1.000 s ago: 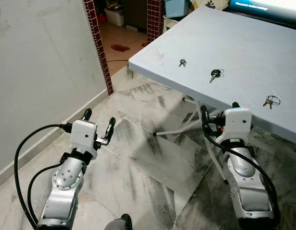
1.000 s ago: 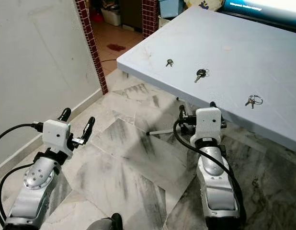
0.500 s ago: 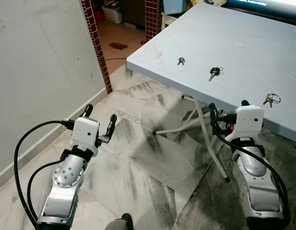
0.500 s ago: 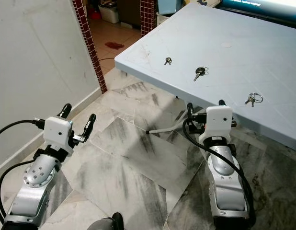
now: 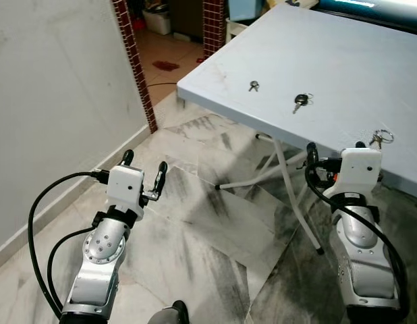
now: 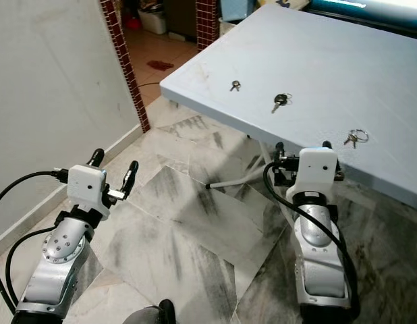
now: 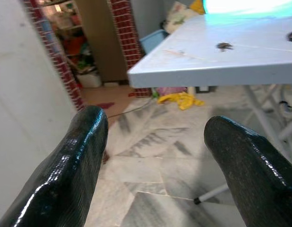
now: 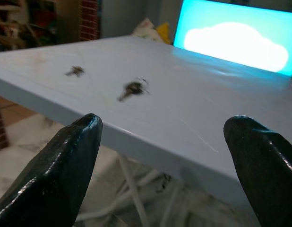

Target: Hang keys on a hook

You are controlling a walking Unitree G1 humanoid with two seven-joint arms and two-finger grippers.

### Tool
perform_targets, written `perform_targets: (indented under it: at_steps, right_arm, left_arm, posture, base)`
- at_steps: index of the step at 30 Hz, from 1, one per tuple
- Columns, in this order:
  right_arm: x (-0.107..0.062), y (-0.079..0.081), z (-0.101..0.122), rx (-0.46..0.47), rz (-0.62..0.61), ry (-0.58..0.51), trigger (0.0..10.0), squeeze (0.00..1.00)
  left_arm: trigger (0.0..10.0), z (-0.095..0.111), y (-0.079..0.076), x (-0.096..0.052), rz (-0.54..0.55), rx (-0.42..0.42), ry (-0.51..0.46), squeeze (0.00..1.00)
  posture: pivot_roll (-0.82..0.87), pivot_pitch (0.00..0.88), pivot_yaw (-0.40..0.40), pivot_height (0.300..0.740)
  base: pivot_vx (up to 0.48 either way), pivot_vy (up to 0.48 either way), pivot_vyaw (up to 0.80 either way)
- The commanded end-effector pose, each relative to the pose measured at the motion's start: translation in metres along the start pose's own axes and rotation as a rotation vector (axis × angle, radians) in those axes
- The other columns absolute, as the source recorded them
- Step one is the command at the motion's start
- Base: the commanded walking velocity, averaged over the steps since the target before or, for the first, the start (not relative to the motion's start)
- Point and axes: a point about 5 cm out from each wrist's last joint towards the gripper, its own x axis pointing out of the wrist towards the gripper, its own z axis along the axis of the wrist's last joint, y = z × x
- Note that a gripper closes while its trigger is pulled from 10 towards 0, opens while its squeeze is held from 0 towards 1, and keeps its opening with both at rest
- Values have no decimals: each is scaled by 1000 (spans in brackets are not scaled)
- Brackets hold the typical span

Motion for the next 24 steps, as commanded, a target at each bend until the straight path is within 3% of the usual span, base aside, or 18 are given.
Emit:
perform_targets:
  at_steps: [1,13,24]
  right_arm:
    - [-2,-1,2,-8,-8,-6,10000,0]
    - [2,1,5,7,2,-9,10000,0]
    - [0,-1,4,-8,-9,-12,10000,0]
  left_arm:
    - [10000,0,1,2,7,-3,4,0]
    - [10000,-1,-1,2,23,-15,8,0]
    - [10000,3,-5,6,-8,-64,-4,0]
  posture:
    - [-43,159,66,740]
    - [-49,155,57,740]
    - [-61,158,61,740]
  base:
    - [0,0,-788]
    - [0,0,-771]
    - [0,0,0]
